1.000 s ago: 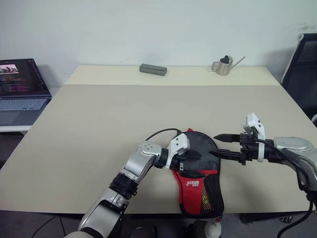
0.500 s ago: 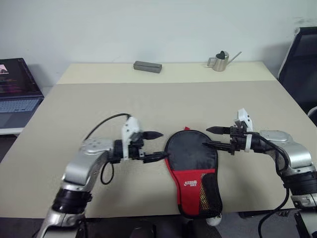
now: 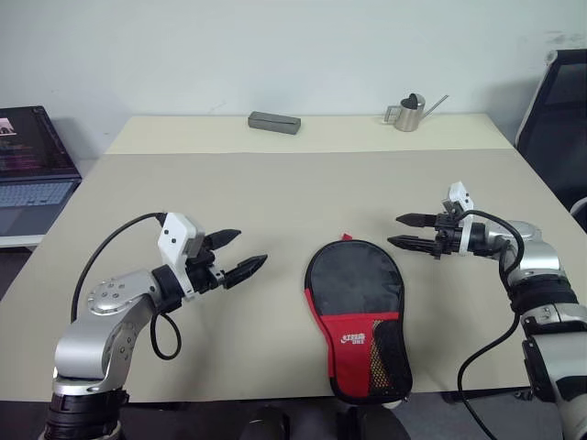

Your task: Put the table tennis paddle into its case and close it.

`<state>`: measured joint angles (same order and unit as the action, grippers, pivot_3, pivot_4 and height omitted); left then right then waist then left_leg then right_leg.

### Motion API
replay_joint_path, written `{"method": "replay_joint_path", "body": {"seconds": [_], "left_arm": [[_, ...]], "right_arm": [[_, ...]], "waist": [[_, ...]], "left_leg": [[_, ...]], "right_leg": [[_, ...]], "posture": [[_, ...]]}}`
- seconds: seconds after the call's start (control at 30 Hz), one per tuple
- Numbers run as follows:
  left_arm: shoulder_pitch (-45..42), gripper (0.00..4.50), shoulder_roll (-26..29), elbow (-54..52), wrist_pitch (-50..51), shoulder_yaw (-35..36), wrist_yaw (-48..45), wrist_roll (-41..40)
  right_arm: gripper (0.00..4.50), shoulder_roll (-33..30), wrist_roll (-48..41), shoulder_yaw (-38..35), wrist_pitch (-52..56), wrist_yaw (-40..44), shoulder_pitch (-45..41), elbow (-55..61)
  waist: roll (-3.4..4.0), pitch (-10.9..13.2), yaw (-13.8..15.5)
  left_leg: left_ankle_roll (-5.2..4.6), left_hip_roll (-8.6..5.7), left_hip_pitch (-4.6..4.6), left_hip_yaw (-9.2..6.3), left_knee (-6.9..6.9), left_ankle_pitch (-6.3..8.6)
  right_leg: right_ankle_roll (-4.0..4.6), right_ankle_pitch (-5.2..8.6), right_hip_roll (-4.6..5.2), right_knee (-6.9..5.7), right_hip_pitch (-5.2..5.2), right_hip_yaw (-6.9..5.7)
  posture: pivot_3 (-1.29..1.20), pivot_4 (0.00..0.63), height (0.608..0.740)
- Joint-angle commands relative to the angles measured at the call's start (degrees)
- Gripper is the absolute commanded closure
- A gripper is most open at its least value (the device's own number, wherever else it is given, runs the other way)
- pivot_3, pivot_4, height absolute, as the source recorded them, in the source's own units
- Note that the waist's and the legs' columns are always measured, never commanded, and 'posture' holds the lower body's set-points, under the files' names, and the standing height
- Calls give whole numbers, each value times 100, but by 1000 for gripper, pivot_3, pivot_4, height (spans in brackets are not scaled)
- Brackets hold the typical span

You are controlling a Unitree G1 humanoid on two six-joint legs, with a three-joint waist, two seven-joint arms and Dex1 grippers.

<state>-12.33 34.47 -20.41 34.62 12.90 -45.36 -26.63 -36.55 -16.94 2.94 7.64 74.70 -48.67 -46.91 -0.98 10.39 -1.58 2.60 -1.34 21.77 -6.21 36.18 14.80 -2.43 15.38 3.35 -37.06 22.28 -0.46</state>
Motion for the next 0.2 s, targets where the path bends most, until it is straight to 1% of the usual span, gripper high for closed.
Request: {"method": "replay_joint_path", "body": {"seconds": [0.03, 0.2], "left_arm": [[-248, 206, 246, 69, -192, -54, -77, 44], [-531, 206, 202, 544, -426, -336, -22, 220]], "right_arm": [[620, -107, 56, -235, -235, 65, -185, -41], [620, -225, 103, -339, -124, 29, -39, 124]], "waist": [[0, 0, -5], [2, 1, -4]], "left_leg": [[0, 0, 0, 0, 0, 0], [2, 0, 0, 3, 0, -1]], "right_leg": [[0, 0, -1, 0, 0, 0], [0, 0, 0, 0, 0, 2]], "posture": [[0, 150, 740], [0, 150, 740]]}}
